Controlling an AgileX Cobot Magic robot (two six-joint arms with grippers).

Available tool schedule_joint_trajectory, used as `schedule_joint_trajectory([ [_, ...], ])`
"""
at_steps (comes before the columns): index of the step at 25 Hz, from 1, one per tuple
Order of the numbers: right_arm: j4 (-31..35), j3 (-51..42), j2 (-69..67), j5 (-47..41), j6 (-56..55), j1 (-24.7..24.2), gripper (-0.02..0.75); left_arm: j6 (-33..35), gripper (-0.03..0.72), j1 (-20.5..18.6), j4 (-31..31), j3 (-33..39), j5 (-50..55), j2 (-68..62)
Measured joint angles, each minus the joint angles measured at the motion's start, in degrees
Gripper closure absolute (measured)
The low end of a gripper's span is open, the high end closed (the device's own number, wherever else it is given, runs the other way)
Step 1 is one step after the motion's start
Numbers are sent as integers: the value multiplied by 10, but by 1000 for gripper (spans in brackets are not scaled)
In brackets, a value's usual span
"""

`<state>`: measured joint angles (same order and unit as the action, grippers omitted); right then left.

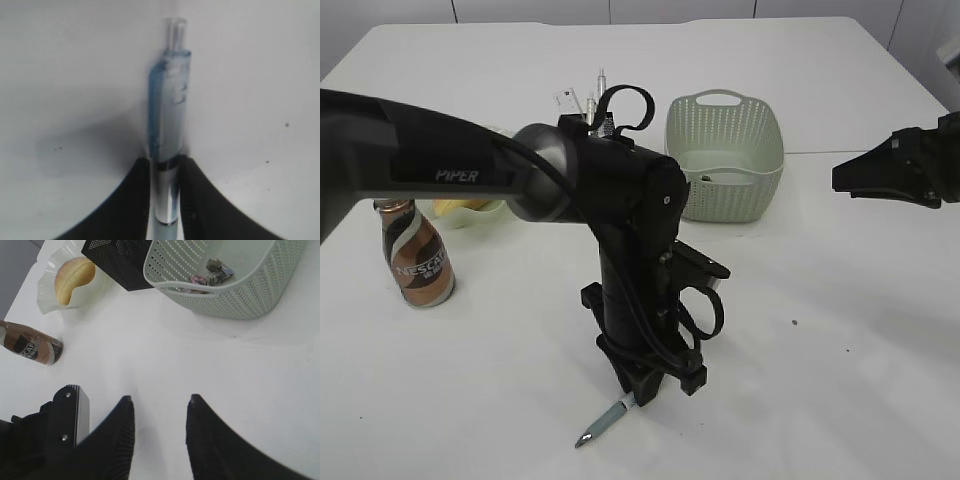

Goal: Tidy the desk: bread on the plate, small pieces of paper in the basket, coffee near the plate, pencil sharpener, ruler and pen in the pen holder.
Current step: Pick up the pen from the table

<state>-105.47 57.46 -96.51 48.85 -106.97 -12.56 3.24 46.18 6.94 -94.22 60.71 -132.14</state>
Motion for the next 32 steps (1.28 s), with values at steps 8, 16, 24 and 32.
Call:
schedule_joint_trajectory([
  [8, 0, 0, 0, 0, 0, 0, 478, 0, 624, 0, -8, -3, 5, -3],
  [16, 0, 0, 0, 0, 0, 0, 479, 0, 627, 0, -6, 2, -2, 7],
  [24, 0, 0, 0, 0, 0, 0, 478, -22, 627, 0, -8, 9, -29, 80],
  [32, 0, 0, 0, 0, 0, 0, 479, -45, 627, 0, -23, 147, -206, 187],
])
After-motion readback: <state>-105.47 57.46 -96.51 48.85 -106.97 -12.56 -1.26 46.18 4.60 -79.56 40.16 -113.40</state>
